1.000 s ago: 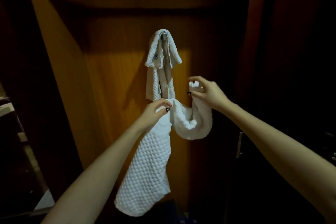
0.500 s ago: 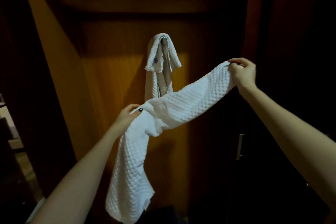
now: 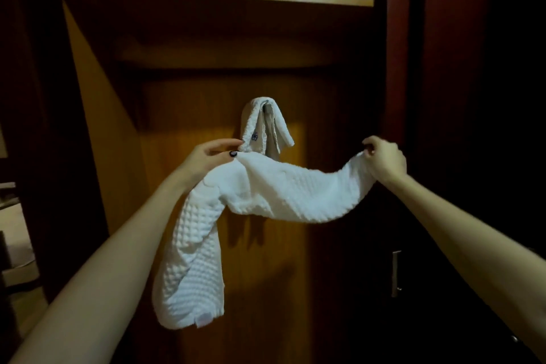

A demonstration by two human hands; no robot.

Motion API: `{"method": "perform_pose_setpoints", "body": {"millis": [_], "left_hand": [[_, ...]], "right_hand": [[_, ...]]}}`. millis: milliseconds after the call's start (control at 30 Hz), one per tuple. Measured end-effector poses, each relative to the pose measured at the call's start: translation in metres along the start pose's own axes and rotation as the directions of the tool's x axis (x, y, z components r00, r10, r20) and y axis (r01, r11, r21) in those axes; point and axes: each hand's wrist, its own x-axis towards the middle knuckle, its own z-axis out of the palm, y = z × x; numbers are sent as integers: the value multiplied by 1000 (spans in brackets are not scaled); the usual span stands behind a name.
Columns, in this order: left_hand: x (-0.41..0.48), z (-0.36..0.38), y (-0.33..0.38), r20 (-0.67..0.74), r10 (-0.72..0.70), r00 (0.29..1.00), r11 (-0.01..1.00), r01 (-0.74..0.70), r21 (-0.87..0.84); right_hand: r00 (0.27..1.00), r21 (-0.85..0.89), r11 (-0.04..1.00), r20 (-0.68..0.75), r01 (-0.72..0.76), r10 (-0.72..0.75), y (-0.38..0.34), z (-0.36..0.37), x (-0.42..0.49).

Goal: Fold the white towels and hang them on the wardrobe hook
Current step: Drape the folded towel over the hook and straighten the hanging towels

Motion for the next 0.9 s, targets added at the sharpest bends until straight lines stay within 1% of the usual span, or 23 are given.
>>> {"method": "perform_pose_setpoints", "body": {"millis": [33, 67, 100, 133, 167, 200, 233, 267, 300, 367, 567, 633, 700, 800, 833, 900], "left_hand": [[1, 8, 12, 15, -1, 1000, 1000, 1, -6], [6, 16, 19, 48, 13, 999, 1000, -13, -2], [10, 25, 28, 77, 30, 997, 1000, -29, -9], [13, 36, 37, 100, 38, 994, 999, -37, -7], [17, 45, 42, 125, 40, 991, 999, -39, -13], [22, 53, 44, 155, 38, 987, 999, -38, -4], [25, 61, 48, 169, 41, 985, 999, -42, 2], [26, 67, 53, 178, 42, 983, 999, -44, 4], [26, 69, 57, 186, 37, 982, 999, -37, -5], [27, 68, 58, 193, 13, 981, 1000, -10, -17], [14, 50, 65, 258, -38, 965, 998, 48, -34], [8, 44, 68, 265, -45, 963, 999, 50, -11], [1, 39, 68, 257, -45, 965, 999, 44, 7], [-10, 39, 64, 254, -50, 966, 999, 53, -4], [-13, 40, 63, 255, -43, 966, 999, 48, -13], [-16, 43, 59, 231, -26, 973, 999, 34, -33]], "right_hand": [[998, 35, 998, 14, 55, -56, -8, 6, -6], [992, 143, 982, 33, 120, -126, -19, 12, -12], [981, 326, 934, 74, 145, -178, -35, 18, -20], [963, 535, 839, 159, 100, -216, -54, 21, -31], [929, 689, 725, 263, 10, -262, -73, 22, -42], [883, 763, 642, 351, -77, -311, -88, 25, -50], [835, 783, 609, 416, -127, -361, -98, 27, -55], [798, 782, 607, 455, -146, -395, -105, 29, -60], [784, 778, 610, 469, -149, -407, -107, 30, -63], [790, 787, 598, 460, -152, -405, -104, 32, -66], [696, 833, 436, 536, -342, -478, -105, 36, -73], [671, 823, 413, 560, -389, -485, -111, 34, -74], [658, 827, 426, 554, -367, -510, -116, 32, -75], [635, 856, 409, 510, -315, -580, -118, 28, -76], [653, 869, 412, 482, -273, -584, -119, 27, -77], [720, 896, 420, 385, -142, -578, -119, 28, -81]]}}
